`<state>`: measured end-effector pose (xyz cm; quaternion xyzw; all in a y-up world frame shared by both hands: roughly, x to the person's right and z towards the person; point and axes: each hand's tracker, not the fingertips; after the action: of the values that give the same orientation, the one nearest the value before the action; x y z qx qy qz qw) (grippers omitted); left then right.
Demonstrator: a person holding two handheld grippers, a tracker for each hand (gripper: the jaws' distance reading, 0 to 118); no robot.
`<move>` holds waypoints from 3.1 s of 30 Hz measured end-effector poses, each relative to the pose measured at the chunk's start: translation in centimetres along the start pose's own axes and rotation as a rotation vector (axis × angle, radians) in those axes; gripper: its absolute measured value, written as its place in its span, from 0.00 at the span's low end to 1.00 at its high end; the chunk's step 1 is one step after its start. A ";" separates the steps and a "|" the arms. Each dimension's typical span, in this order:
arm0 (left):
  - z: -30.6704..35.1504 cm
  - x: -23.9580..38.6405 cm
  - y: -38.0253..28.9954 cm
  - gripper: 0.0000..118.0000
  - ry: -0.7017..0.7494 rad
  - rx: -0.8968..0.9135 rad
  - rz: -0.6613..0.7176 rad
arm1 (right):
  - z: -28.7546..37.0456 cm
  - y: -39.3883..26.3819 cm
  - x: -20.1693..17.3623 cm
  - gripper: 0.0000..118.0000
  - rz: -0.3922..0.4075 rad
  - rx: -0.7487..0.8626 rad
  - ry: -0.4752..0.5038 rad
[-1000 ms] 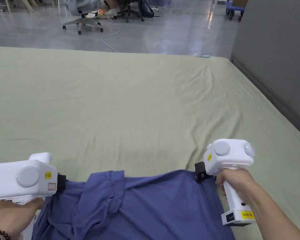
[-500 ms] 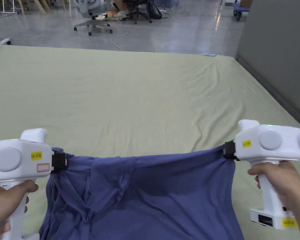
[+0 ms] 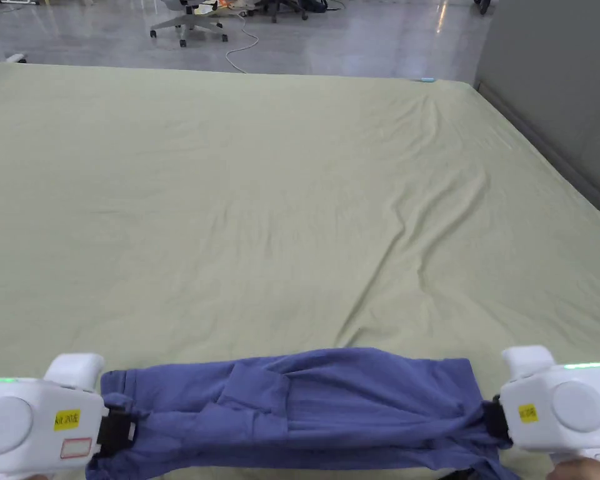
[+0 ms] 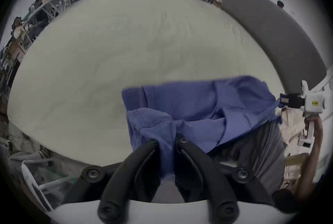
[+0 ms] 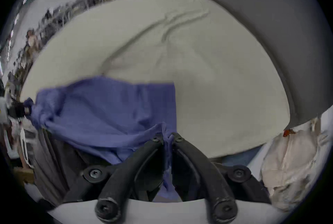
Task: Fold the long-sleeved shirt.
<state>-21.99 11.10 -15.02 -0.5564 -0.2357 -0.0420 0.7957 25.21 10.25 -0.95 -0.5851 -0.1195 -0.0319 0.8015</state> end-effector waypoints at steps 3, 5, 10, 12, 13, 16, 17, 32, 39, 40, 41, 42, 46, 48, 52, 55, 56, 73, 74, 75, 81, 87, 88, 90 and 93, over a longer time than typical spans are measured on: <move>-1.3 -0.1 -0.2 0.07 0.007 0.000 -0.002 | -3.2 -0.1 -0.6 0.02 0.038 -0.106 -0.003; -1.2 -0.3 0.2 0.09 0.007 0.017 0.020 | -2.2 0.4 -0.1 0.05 -0.012 -0.044 -0.005; 2.0 0.3 0.7 0.77 0.054 0.124 -0.002 | 2.0 0.6 0.5 0.75 -0.029 0.091 -0.100; 4.1 0.9 1.1 0.99 0.036 0.230 0.013 | 4.2 1.0 0.4 0.98 -0.030 0.196 -0.107; 4.8 1.2 1.6 0.99 0.014 0.268 0.021 | 5.2 1.3 0.1 0.98 -0.037 0.231 -0.097; 6.1 2.1 2.6 0.63 0.022 0.331 0.018 | 6.8 2.3 -1.2 0.73 -0.076 0.297 -0.009; 6.0 2.6 2.9 0.09 0.028 0.347 -0.021 | 7.0 2.6 -1.5 0.25 -0.077 0.302 0.048; 2.4 -9.2 -0.3 1.00 -0.576 0.273 0.331 | 6.4 2.0 -3.8 0.00 -0.039 0.305 0.051; -4.5 -11.3 -1.9 1.00 -0.593 0.044 0.584 | 7.1 2.5 -5.6 0.00 -0.009 0.314 0.090; -4.4 -11.0 -2.1 1.00 -0.672 0.132 0.585 | 7.1 2.4 -5.7 0.00 -0.007 0.314 0.094; -4.5 -10.5 -1.5 1.00 -0.775 0.170 0.606 | 7.3 2.8 -6.0 0.00 -0.004 0.312 0.097; -5.7 -10.5 -1.4 1.00 -0.868 0.099 0.648 | 7.3 2.7 -6.0 0.00 -0.001 0.310 0.098; -8.8 -6.3 0.4 1.00 -0.919 0.103 0.512 | 7.5 2.9 -6.3 0.00 0.006 0.312 0.102; -9.7 -5.0 1.1 1.00 -0.883 0.066 0.530 | 7.6 2.6 -6.0 0.00 -0.004 0.312 0.099; -10.1 -7.1 1.9 0.25 -0.710 0.076 0.427 | 7.8 2.2 -5.6 0.00 -0.012 0.310 0.082; -8.8 -5.4 0.1 0.21 -0.738 0.087 0.468 | 7.8 2.0 -5.3 0.00 -0.013 0.304 0.077; -8.1 -5.2 0.1 0.21 -0.700 0.122 0.445 | 7.8 1.9 -5.2 0.00 -0.013 0.302 0.074; 5.2 -17.3 1.1 0.21 -0.224 0.285 0.474 | 7.6 2.7 -6.0 0.00 0.008 0.311 0.098; 5.6 -15.7 1.5 0.21 -0.222 0.292 0.453 | 7.6 2.7 -6.1 0.00 0.010 0.312 0.098; 6.1 -13.9 2.0 0.21 -0.239 0.298 0.402 | 7.6 2.7 -6.2 0.00 0.012 0.313 0.098; 6.1 -0.4 6.0 0.21 -0.248 0.225 0.164 | 7.7 2.3 -6.3 0.00 0.027 0.314 0.099; -1.1 10.1 7.6 0.21 -0.222 0.061 0.026 | 7.8 1.2 -5.4 0.00 0.005 0.325 0.101; -2.9 11.8 7.6 0.28 -0.184 0.032 0.002 | 7.8 1.0 -5.1 0.00 -0.002 0.326 0.100; -5.7 13.5 7.4 0.64 -0.199 -0.022 -0.051 | 7.8 0.6 -4.5 0.00 -0.020 0.327 0.106; -7.6 15.8 6.3 1.00 -0.417 -0.105 0.036 | 7.7 0.0 -3.8 0.00 -0.032 0.325 0.107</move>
<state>-3.45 9.68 -15.84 -0.5981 -0.3828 0.0761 0.7000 20.36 17.21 0.37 -0.4435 -0.0895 -0.0560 0.8900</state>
